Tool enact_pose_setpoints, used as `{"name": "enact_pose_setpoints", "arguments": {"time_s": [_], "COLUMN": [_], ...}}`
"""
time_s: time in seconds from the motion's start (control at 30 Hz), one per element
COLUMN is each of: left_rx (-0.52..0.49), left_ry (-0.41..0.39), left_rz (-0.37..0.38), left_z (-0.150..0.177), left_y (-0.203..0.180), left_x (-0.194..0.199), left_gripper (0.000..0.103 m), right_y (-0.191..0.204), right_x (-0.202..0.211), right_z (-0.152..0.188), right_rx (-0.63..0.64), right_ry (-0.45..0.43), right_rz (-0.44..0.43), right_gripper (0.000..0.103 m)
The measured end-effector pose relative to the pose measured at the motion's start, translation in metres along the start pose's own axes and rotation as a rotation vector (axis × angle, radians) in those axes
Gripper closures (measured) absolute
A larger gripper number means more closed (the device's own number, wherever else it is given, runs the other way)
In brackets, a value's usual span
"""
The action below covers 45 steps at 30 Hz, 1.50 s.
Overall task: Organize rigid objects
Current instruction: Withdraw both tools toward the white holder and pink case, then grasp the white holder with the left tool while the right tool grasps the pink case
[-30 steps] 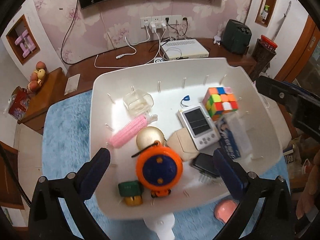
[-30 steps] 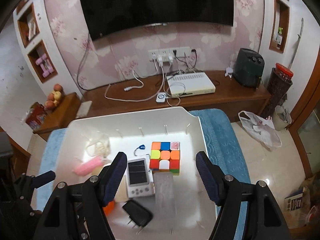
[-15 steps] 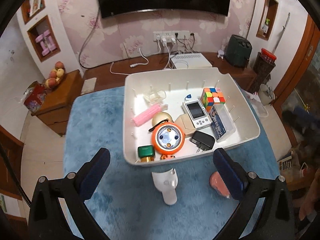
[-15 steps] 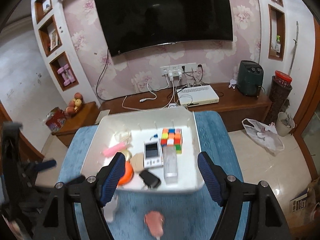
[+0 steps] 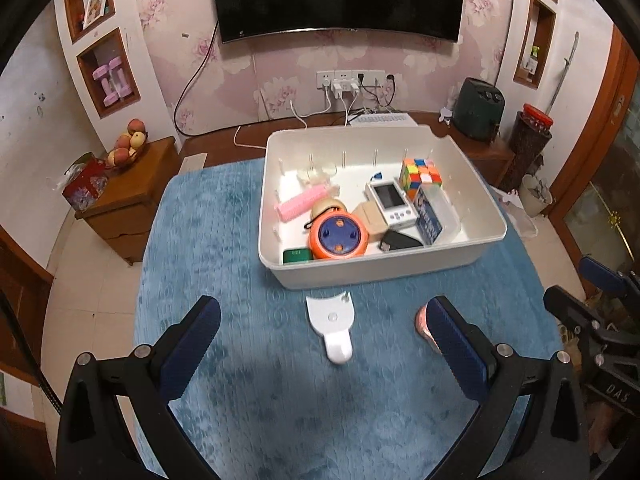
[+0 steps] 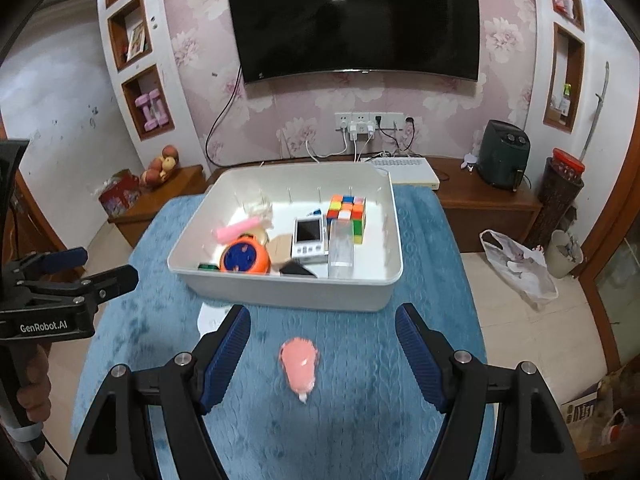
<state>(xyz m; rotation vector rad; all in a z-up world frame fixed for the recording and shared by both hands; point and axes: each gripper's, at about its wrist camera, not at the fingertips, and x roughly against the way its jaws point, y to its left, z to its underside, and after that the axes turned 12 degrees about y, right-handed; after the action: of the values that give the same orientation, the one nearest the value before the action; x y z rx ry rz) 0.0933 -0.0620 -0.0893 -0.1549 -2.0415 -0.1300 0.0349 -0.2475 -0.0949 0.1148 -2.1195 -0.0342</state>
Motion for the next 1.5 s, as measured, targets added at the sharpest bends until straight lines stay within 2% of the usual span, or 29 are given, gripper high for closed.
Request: {"name": "enact_pose_setpoints", "arguments": {"time_s": [0.5, 0.77, 0.97, 1.2, 1.5], "left_rx": [0.034, 0.08, 0.135, 0.196, 0.242], "left_ry": [0.158, 0.266, 0.292, 0.314, 0.321], "left_rz": [-0.003, 0.012, 0.005, -0.004, -0.032], "left_z": [0.021, 0.022, 0.02, 0.018, 0.017], "left_y": [-0.003, 0.002, 0.007, 0.009, 0.006], "left_x": [-0.08, -0.131, -0.153, -0.172, -0.188], "left_gripper": [0.001, 0.001, 0.001, 0.001, 0.001], "right_y": [0.017, 0.014, 0.008, 0.019, 0.026], "right_x": [-0.086, -0.127, -0.152, -0.168, -0.173], "right_z": [0.049, 0.049, 0.046, 0.042, 0.046], "right_rx": [0.03, 0.008, -0.022, 0.024, 0.04], "right_ry": [0.207, 0.281, 0.327, 0.291, 0.256], "right_rz": [0.019, 0.028, 0.016, 0.072, 0.081], "right_gripper": [0.027, 0.027, 0.027, 0.027, 0.027]}}
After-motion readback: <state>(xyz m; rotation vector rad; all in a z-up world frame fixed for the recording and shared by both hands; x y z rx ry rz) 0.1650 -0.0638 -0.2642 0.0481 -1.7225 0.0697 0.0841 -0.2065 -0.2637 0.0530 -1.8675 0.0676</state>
